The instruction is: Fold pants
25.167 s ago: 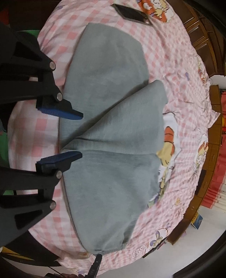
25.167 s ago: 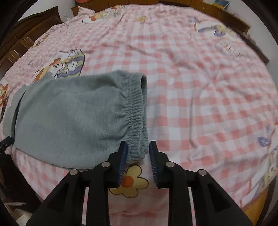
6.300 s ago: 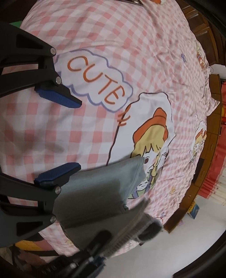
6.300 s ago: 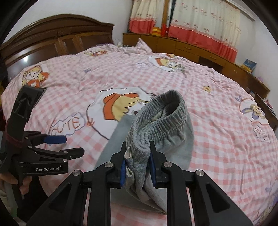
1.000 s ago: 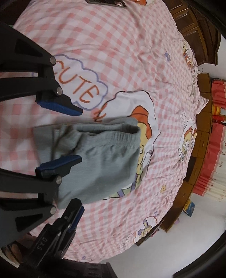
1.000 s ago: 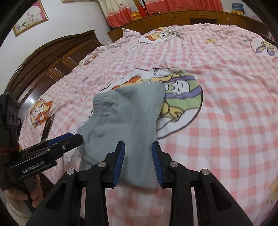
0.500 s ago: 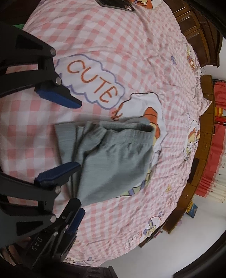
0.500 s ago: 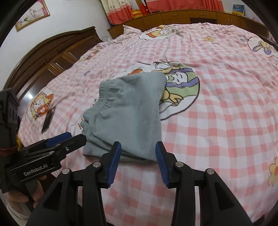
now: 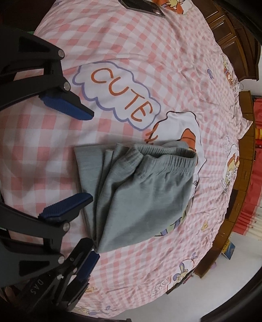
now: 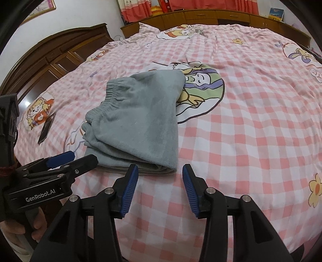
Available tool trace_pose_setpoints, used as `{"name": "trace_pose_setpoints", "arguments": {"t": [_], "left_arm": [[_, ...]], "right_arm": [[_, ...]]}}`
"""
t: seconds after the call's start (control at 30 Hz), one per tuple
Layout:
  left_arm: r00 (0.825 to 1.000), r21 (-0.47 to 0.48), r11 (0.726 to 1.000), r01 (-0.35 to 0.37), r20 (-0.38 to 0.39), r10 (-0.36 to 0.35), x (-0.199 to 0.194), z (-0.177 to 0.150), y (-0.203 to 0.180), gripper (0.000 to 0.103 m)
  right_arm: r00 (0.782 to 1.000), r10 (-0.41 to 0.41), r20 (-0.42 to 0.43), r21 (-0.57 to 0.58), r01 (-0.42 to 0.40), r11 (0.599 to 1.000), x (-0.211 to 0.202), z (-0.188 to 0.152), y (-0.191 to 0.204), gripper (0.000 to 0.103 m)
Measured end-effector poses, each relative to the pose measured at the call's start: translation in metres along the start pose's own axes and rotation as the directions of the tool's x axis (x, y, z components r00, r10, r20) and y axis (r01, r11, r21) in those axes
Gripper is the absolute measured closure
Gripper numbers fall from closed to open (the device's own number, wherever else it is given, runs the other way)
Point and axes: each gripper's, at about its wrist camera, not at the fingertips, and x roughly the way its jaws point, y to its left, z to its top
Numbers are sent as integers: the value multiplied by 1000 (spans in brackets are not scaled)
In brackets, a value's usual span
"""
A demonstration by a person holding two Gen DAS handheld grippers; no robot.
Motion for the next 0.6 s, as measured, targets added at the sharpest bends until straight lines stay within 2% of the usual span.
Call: {"name": "trace_pose_setpoints", "arguments": {"t": [0.6], "left_arm": [[1000,19,1000,15,1,-15,-1,-2,-7,23]], "right_arm": [[1000,-4,-2,22,4,1000,2,-4,0,56]]}}
